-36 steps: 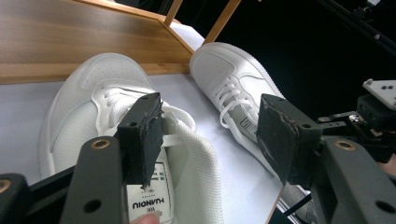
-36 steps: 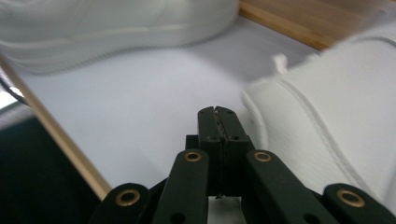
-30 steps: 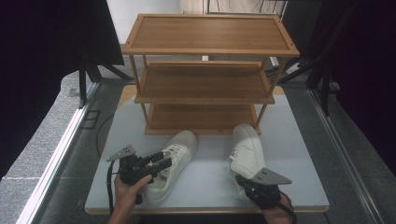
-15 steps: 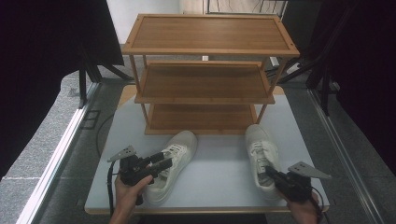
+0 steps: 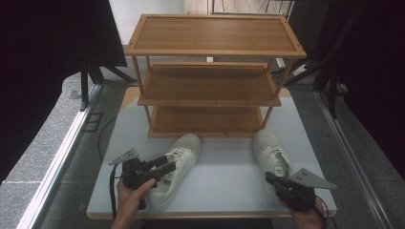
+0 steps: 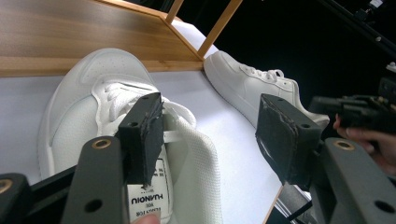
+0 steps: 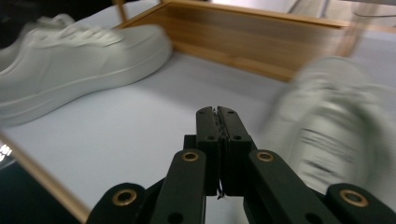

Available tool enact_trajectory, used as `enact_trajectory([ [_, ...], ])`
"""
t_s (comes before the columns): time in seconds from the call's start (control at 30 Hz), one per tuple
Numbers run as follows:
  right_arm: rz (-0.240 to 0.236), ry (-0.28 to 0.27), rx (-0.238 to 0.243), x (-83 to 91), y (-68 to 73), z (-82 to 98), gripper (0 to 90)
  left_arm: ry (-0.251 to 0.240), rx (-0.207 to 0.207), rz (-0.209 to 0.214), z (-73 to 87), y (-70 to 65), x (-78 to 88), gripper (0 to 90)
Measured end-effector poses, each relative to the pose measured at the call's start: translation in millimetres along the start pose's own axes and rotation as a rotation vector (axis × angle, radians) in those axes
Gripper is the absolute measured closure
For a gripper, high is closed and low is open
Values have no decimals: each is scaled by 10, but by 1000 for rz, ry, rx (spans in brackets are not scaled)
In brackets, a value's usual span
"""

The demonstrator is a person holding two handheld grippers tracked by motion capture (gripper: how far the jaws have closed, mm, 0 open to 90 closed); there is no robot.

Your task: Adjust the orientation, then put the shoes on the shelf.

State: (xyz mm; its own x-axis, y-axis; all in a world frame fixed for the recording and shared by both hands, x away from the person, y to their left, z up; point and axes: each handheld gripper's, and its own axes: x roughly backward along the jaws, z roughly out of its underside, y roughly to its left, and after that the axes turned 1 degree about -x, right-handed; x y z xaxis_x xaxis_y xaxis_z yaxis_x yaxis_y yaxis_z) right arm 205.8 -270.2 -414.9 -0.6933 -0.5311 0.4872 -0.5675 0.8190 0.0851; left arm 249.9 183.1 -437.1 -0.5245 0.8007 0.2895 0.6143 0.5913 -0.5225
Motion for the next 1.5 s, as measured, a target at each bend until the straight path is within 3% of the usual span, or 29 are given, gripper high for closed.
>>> enact_trajectory([
  [0.07, -13, 24, 22, -66, 112, 22, 867, -2, 3, -1, -2, -1, 5, 413],
  [0.2, 46, 100, 97, -208, 282, 150, 867, -5, 5, 2, -10, 5, 20, 413],
  [0.27, 97, 129, 116, -208, 267, 184, 880, -4, 8, 4, -14, 8, 29, 412],
  [0.4, 142, 146, 84, -137, 154, 270, 896, -4, 11, 9, -23, 16, 39, 412],
  [0.6, 119, 125, 2, 34, -22, 377, 896, -11, 17, 17, -32, 29, 63, 412],
  [0.87, 123, 106, -66, 183, -270, 451, 896, -13, 25, 16, -34, 46, 107, 405],
  [1.13, 97, 87, -69, 192, -298, 415, 881, -33, 44, 1, -12, 65, 197, 405],
  [1.27, 27, 27, -79, 243, -277, 347, 803, -34, 28, 0, -54, 32, 203, 403],
  [1.37, -7, -41, -80, 301, -275, 250, 683, -47, 21, 0, -94, 20, 231, 396],
  [1.5, 49, -94, -71, 350, -314, 83, 534, -53, 13, -18, -101, 35, 280, 394],
])
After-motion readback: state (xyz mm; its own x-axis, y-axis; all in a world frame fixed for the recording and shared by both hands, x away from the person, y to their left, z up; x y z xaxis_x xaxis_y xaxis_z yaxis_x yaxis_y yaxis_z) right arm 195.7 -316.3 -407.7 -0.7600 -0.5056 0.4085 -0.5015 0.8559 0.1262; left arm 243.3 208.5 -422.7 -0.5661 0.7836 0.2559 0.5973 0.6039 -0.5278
